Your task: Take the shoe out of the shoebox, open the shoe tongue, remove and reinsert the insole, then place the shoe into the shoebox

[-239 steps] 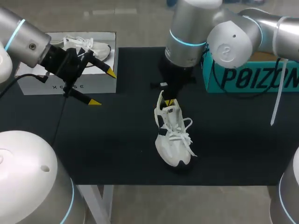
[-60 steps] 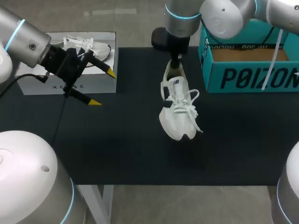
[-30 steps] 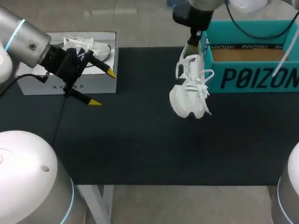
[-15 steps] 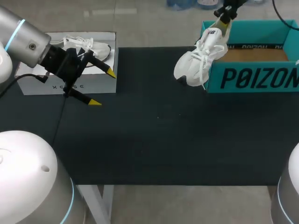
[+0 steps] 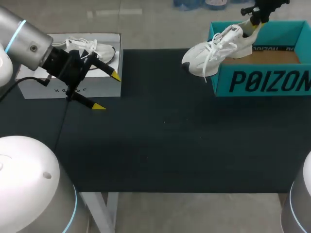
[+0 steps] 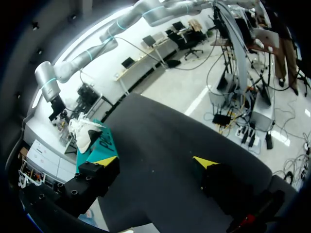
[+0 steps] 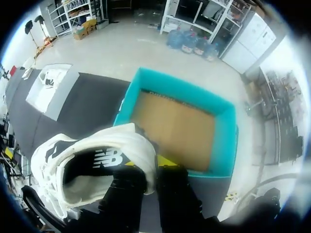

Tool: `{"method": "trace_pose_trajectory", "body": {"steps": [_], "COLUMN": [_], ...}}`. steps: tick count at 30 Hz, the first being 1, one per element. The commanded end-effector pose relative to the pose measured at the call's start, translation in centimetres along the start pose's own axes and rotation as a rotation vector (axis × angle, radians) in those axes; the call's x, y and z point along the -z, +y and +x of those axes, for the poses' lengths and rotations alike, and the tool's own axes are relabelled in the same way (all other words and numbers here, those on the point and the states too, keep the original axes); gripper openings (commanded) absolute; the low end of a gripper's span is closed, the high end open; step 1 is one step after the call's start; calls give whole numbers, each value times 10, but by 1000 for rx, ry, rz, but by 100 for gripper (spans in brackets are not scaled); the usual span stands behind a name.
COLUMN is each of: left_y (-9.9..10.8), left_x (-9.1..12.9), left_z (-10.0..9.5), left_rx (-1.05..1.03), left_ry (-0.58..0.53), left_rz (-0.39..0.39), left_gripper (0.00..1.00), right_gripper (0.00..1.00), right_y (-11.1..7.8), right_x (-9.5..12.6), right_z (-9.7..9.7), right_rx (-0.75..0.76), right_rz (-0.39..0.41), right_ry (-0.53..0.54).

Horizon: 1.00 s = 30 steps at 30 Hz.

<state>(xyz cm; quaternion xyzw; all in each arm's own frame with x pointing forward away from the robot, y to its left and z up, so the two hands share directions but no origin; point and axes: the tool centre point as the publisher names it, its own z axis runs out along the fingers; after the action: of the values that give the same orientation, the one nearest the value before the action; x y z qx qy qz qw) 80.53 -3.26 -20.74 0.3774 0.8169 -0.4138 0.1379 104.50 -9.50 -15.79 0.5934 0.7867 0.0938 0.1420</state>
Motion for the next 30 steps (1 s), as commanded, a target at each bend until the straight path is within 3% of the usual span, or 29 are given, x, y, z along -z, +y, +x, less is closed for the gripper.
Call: {"method": "trace_pose_trajectory", "body": {"steps": [1,5,9,17,24,30], "left_y": [0,0,0,0,0,0], "left_x": [0,0,0,0,0,0], "left_z": [0,0,0,0,0,0], "left_rx": [-1,-1,-1,-1,-1,-1], "left_ry": [3,3,3,3,3,3], "left_rz": [-2,-2,-2,-2,-2,-2], "left_gripper": [100,100,100,100,100,100], "right_gripper": [0,0,0,0,0,0], "right_y": [-4,-4,13,20,14,0], "right_x": [2,2,-1,-12,-22,-33], "right_z": [-1,-1,-13,-77,-134,-162], "right_rx": [-2,-2,-74,-286,-453,-542], "right_rz": [-20,-20,-28,4,38,53], "right_ry": [1,1,-97,-189,-197,-219]}}
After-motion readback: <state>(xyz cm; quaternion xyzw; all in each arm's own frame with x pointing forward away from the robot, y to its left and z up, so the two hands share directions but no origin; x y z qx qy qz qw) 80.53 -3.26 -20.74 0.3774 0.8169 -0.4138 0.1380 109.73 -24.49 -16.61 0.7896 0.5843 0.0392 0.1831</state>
